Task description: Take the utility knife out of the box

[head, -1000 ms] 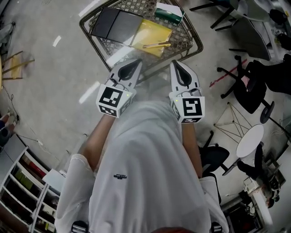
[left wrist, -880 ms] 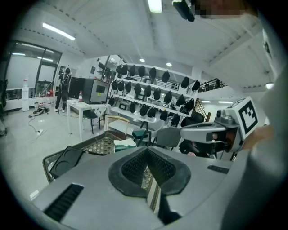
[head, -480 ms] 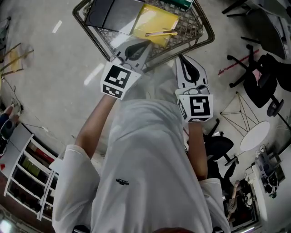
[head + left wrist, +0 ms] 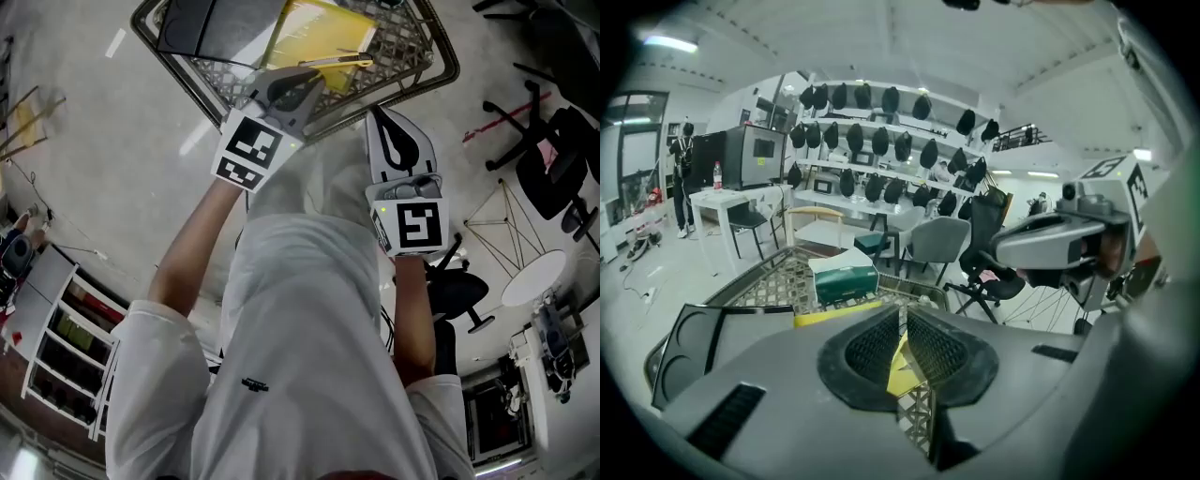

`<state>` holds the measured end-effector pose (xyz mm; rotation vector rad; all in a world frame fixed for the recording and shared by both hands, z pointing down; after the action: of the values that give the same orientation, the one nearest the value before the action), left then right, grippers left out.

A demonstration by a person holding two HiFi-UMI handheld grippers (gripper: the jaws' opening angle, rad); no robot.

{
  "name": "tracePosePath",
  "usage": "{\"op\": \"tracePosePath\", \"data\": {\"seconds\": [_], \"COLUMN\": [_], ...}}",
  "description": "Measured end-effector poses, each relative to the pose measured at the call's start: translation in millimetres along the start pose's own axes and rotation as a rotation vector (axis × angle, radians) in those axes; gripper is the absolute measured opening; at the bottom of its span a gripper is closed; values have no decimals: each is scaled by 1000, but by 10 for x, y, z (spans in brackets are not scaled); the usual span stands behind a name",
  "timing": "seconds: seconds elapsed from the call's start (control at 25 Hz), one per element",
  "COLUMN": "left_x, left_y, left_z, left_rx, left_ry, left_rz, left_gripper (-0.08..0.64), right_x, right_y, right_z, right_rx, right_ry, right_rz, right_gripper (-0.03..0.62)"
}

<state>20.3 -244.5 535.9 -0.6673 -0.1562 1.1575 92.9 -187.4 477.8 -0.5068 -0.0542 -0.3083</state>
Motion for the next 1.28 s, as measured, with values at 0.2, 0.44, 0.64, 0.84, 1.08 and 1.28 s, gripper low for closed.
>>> {"op": "tracePosePath", "data": {"seconds": [0.2, 0.44, 0.64, 0.84, 1.08, 1.28], "left_x": [-68, -134, -190, -250, -271, -252], "left_y": [-244, -468, -688, -873, -1123, -1257], "left_z": [160, 342, 510, 649, 862, 997], "left_rx": [-56, -114, -165, -215, -299, -343], "left_ry": [-57, -102, -154, -205, -253, -272], "left_rz": [40, 87, 131, 170, 229, 264], "left_gripper": [5, 84, 101, 121, 155, 184], "right_x": [19, 63, 187, 215, 281, 317], "right_y": [-142, -270, -406, -488, -528, -573], "right_z": [173, 293, 349, 404, 510, 575], "right_rx": [-16, -37, -35, -47, -62, -78], "right_ry": [-17, -18, -32, -45, -56, -65], "right_rz": [-25, -30, -15, -13, -12, -14], "right_gripper": [0, 0, 0, 0, 0, 0]}}
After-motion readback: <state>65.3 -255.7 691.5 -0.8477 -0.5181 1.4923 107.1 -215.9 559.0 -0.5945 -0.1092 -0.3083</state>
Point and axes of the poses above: the fingertips, and each gripper's own axes: y backward along the fingers, x to its right, z out of its underside, the point moved 2 cm from there along y, backward along the fingers, and after that the axes turned 1 degree about x, right-handed, at the moved point
